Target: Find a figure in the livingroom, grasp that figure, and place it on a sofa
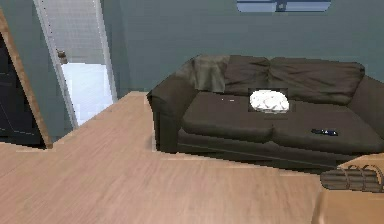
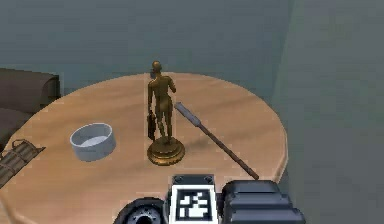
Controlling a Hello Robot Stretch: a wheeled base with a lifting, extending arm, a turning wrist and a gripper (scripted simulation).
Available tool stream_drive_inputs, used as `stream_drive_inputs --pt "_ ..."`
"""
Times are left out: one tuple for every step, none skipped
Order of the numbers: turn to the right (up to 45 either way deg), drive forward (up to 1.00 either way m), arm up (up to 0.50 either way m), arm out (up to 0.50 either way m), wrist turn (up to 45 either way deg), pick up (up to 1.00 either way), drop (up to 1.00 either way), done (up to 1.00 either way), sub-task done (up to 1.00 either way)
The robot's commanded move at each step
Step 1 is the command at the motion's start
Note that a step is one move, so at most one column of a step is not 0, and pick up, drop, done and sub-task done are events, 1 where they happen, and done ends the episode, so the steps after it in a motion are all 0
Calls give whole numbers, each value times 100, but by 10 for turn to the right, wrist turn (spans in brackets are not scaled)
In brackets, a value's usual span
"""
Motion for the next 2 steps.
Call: stream_drive_inputs --pt "0 0 0 32 0 0 0 0 0" --pt "0 0 0 0 450 0 0 0 0"
